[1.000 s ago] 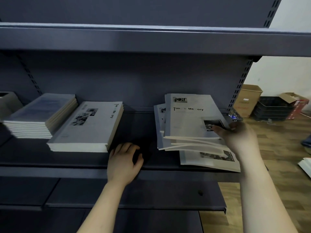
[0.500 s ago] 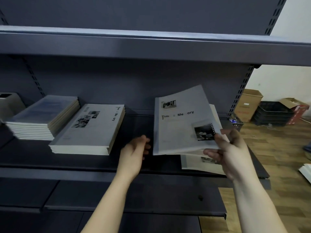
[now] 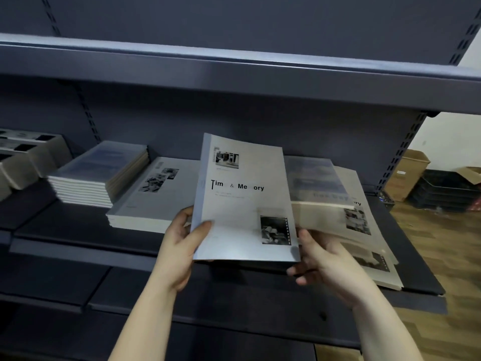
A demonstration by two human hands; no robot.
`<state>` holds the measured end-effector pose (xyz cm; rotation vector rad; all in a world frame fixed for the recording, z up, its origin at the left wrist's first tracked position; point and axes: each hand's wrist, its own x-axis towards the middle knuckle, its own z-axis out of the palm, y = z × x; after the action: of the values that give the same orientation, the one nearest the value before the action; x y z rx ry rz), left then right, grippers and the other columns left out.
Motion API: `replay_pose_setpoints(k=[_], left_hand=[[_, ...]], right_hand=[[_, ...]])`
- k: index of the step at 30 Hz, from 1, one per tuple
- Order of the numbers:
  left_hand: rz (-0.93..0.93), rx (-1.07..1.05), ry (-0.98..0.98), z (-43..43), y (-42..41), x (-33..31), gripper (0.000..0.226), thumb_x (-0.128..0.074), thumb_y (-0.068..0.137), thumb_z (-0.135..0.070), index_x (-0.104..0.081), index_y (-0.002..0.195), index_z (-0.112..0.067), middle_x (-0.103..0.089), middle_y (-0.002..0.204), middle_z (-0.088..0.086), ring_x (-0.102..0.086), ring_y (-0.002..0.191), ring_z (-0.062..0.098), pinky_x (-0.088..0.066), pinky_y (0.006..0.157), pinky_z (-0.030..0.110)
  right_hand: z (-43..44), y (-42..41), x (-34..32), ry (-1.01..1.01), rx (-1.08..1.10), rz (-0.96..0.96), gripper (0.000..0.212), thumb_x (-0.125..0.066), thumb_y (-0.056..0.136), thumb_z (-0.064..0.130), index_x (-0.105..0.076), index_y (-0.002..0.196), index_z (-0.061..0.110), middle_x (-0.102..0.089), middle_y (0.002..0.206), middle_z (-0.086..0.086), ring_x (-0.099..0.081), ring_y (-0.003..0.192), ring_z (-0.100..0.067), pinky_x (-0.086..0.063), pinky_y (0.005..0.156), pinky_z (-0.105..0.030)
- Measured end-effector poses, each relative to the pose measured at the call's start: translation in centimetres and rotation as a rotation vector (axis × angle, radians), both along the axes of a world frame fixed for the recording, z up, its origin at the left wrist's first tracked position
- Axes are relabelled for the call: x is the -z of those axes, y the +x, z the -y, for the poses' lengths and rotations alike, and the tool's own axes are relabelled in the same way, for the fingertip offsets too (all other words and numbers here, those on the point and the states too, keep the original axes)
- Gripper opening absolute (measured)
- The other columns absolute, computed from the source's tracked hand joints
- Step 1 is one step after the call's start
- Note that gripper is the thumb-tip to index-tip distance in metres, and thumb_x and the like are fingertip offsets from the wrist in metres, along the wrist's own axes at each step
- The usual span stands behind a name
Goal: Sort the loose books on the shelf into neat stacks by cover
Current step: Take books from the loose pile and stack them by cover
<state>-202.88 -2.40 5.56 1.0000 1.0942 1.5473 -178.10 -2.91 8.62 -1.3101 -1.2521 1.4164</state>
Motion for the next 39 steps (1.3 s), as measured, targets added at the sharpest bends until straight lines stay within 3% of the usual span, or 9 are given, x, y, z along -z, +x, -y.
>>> replay_pose_setpoints(k=[4,8,12,16,20,26,32,37,39], left_hand=[[0.032,0.024,0.007,0.7,-2.8,-0.2,0.037,-0.067,0.083,-0.010,-0.055,0.117,-0.014,-0.069,0.108,0.014,-0.067,0.095,0.030,-0.055,0.072,0.034],[0.057,0.051,0.010,1.1,-6.0,-0.2,0.046,-0.066,0.077,-0.015,-0.053,0.121,-0.011,-0.069,0.107,0.015,-0.067,0.094,0.031,-0.055,0.071,0.033],[0.017,0.047,0.000,0.8,-9.6,-0.4,0.051,-0.066,0.075,-0.018,-0.052,0.123,-0.011,-0.069,0.106,0.015,-0.067,0.093,0.033,-0.055,0.070,0.034],[-0.084,0.000,0.001,-0.1,-13.4,-0.9,0.052,-0.071,0.070,-0.026,-0.057,0.119,-0.015,-0.071,0.101,0.008,-0.068,0.089,0.028,-0.053,0.066,0.029],[-0.178,-0.044,0.021,-1.2,-16.4,-0.7,0.032,-0.071,0.083,-0.015,-0.062,0.113,-0.016,-0.072,0.097,0.000,-0.068,0.088,0.017,-0.051,0.066,0.021],[-0.643,-0.249,0.062,-2.4,-21.9,0.5,0.024,-0.053,0.084,-0.043,-0.066,0.101,-0.032,-0.069,0.088,-0.019,-0.061,0.085,-0.008,-0.041,0.068,0.005],[-1.174,-0.373,0.114,-3.3,-26.2,3.5,0.012,-0.057,0.091,-0.026,-0.067,0.088,-0.020,-0.064,0.081,-0.005,-0.057,0.069,0.014,-0.043,0.055,0.027],[-1.319,-0.317,0.221,-4.8,-27.5,6.5,0.033,-0.043,0.087,-0.034,-0.068,0.080,-0.014,-0.061,0.080,0.000,-0.054,0.074,0.022,-0.045,0.063,0.033],[-1.358,-0.322,0.212,-5.1,-27.4,7.0,0.033,-0.043,0.086,-0.036,-0.068,0.082,-0.015,-0.060,0.084,0.000,-0.054,0.078,0.023,-0.042,0.066,0.033]], right_hand=[[-0.2,-2.8,1.0,0.053,0.014,0.050,0.028,-0.048,0.096,0.037,-0.055,0.120,0.024,-0.069,0.106,-0.007,-0.072,0.073,-0.029,-0.051,0.050,-0.029],[-0.7,-6.4,1.5,0.081,0.055,0.016,0.011,-0.059,0.093,0.027,-0.065,0.102,0.027,-0.074,0.092,0.008,-0.070,0.074,-0.013,-0.049,0.049,-0.027],[-1.4,-10.0,1.7,0.081,0.038,0.020,0.024,-0.067,0.088,0.022,-0.065,0.111,0.029,-0.073,0.099,0.005,-0.071,0.077,-0.014,-0.048,0.051,-0.026],[-2.3,-13.9,1.8,0.084,0.028,0.101,0.021,-0.057,0.095,0.024,-0.059,0.112,0.035,-0.068,0.099,0.004,-0.061,0.049,-0.021,-0.040,0.040,-0.024],[-3.4,-17.6,2.4,0.113,0.114,0.058,0.022,-0.052,0.098,0.023,-0.062,0.114,0.032,-0.065,0.087,0.002,-0.049,0.050,-0.014,-0.036,0.041,-0.022],[-4.9,-21.4,2.1,0.066,0.280,-0.078,0.019,-0.054,0.097,0.023,-0.069,0.109,0.019,-0.064,0.079,-0.002,-0.044,0.052,-0.008,-0.031,0.036,-0.015],[-5.4,-23.3,1.2,0.068,0.339,0.117,0.013,-0.053,0.098,0.027,-0.065,0.094,0.030,-0.067,0.089,0.002,-0.059,0.077,-0.014,-0.041,0.056,-0.025],[-6.6,-24.2,2.3,0.175,0.391,0.381,0.015,-0.054,0.096,0.028,-0.064,0.086,0.024,-0.066,0.083,0.002,-0.060,0.076,-0.011,-0.050,0.064,-0.030],[-7.2,-24.4,2.7,0.229,0.404,0.543,0.013,-0.054,0.096,0.029,-0.063,0.088,0.024,-0.063,0.081,0.007,-0.057,0.074,-0.003,-0.044,0.063,-0.022]])
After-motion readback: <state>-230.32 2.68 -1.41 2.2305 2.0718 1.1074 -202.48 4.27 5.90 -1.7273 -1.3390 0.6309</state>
